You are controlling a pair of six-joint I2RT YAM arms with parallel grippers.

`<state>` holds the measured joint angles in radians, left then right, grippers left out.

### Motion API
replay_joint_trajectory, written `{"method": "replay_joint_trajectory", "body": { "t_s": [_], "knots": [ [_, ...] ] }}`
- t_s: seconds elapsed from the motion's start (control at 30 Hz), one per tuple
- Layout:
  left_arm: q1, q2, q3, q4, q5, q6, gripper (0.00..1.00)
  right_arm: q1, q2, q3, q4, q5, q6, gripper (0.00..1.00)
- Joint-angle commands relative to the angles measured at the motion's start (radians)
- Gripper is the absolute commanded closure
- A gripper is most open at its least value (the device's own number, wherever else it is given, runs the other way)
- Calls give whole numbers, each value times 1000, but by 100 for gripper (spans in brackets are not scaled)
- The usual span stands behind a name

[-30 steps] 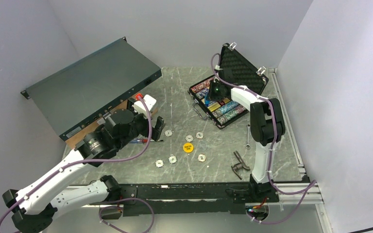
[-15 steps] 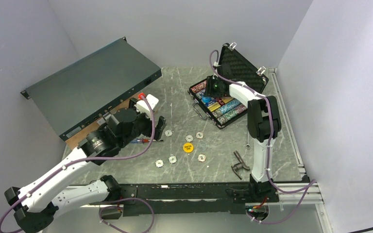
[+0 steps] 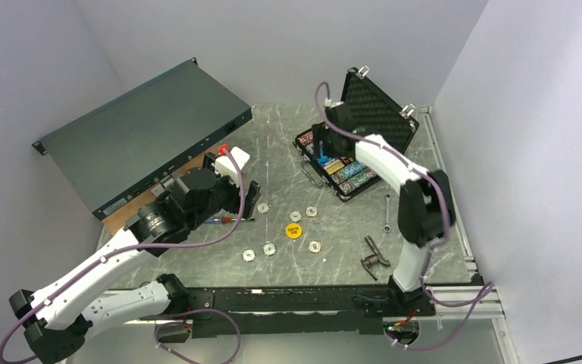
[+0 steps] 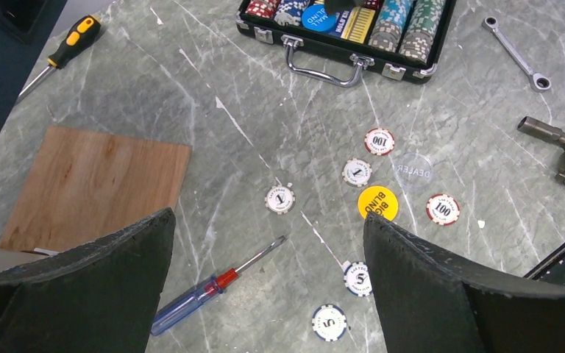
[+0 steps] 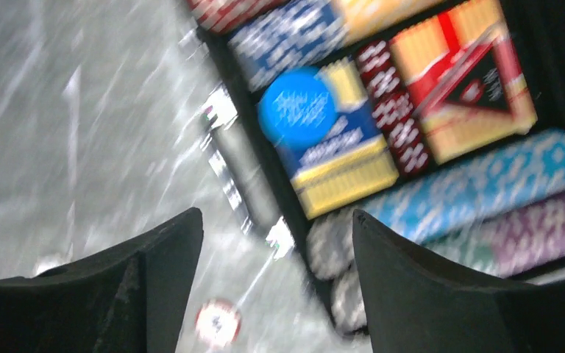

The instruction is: Pack up texas hold em set

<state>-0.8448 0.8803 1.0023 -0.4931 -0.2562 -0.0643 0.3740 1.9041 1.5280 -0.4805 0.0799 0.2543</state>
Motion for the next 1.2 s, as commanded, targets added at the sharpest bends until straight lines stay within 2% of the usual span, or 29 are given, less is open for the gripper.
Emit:
{"method": "replay_joint_trajectory", "body": {
  "t_s": [0.0, 0.17, 0.3, 0.47, 0.63, 0.77, 0.93, 1.1, 1.17],
  "knots": [
    [4, 10, -6, 36, 16, -8, 1, 166, -282, -212, -16, 160, 37, 21],
    [-1, 63, -5, 67, 126, -82, 1, 181, -571, -568, 123, 13, 229, 18],
    [-37, 158, -51, 161, 178, -209, 1, 182, -812, -785, 170, 57, 338, 17],
    [-160, 400, -6, 161, 59, -358, 2, 179, -1081, -902, 88, 174, 384, 17],
    [-184, 637, 91, 109, 8, -472, 1, 175, -1311, -975, 44, 198, 418, 12],
    [-185, 745, 147, 40, -20, -515, 1, 175, -1366, -1005, 32, 180, 427, 11],
    [-185, 835, 166, 68, 59, -520, 6, 175, -1355, -1034, 60, 134, 436, 11],
    [-185, 925, 223, 40, 38, -509, 9, 174, -1337, -1038, 67, 121, 427, 11],
    [-185, 947, 223, 46, 35, -502, 15, 175, -1337, -1037, 62, 122, 424, 10]
  ]
}}
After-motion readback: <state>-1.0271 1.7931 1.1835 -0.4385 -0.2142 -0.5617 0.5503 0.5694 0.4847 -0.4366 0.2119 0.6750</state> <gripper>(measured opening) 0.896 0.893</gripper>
